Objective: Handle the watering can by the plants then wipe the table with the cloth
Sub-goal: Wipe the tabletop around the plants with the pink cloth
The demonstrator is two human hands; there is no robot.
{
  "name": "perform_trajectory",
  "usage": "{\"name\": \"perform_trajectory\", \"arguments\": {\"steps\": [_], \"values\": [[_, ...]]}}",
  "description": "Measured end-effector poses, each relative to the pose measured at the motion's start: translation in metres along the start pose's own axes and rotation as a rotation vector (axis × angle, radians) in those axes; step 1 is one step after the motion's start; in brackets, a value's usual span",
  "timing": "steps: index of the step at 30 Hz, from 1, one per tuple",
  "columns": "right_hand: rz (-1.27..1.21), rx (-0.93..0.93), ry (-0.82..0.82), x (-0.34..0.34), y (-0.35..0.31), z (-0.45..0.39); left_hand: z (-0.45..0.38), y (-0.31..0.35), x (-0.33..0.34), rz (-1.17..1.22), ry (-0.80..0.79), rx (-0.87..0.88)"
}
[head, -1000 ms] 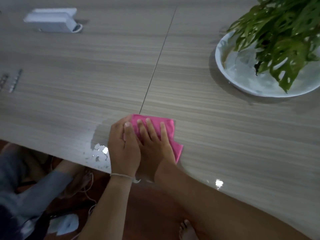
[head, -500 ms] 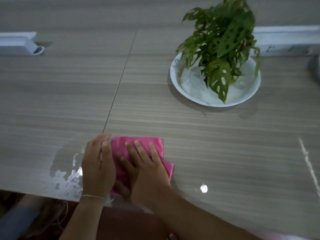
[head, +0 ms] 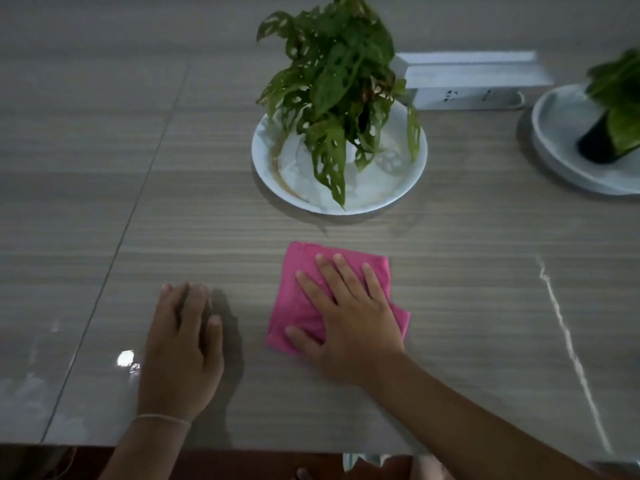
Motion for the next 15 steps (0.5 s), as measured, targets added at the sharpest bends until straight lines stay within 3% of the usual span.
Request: {"name": "perform_trajectory", "arguments": {"steps": [4,6,11,15], "values": [[0.028,0.133,0.044,-0.022,0.082,-0.003,-0.019,0.061,0.028,0.006,-0.081,0.137],[0.045,0.204,0.077,-0.034,0.128,-0.002,-0.033,0.081,0.041,-0.035,-0.131,0.12],[0.076,0.362,0.109,-0.068,0.23,-0.02,-0.045,0.089,0.049,-0.094,-0.174,0.067],[0.077,0.439,0.104,-0.079,0.257,-0.036,-0.045,0.09,0.047,-0.103,-0.178,0.071]]}}
Point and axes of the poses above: each hand's wrist, its own z-axis away from the middle knuckle, its own x-axis out of the palm, y = z × x, the point moved 8 cm from there along -z, towards the middle knuckle, and after that the axes turned 11 degrees about x, right-handed, at the moved point
